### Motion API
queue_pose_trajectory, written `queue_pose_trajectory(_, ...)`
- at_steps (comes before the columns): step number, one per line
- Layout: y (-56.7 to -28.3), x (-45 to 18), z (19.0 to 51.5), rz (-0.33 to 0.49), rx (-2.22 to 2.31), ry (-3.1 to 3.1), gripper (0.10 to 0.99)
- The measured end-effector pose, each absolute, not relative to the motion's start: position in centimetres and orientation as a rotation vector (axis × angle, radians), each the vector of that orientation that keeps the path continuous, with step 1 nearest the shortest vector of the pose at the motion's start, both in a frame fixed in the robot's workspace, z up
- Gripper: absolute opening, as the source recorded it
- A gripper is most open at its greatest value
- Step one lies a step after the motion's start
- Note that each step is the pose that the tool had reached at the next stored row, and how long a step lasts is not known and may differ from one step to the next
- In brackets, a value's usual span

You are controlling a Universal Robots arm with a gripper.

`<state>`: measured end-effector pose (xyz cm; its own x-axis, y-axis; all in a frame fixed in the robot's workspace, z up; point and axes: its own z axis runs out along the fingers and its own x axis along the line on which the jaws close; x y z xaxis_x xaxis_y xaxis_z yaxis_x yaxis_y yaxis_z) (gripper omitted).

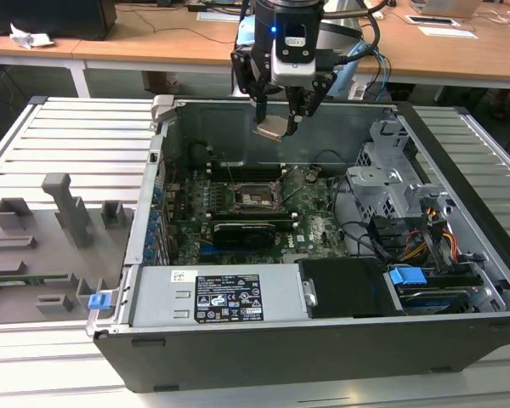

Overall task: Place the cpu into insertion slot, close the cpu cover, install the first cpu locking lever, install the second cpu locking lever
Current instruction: 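Place the cpu into insertion slot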

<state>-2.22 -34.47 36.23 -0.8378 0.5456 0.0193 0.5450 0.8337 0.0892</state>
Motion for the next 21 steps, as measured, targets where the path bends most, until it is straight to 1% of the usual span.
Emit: queue_pose_trajectory(21,-34.47,-2.22,36.23,0.142,0.982,2.971,0.533)
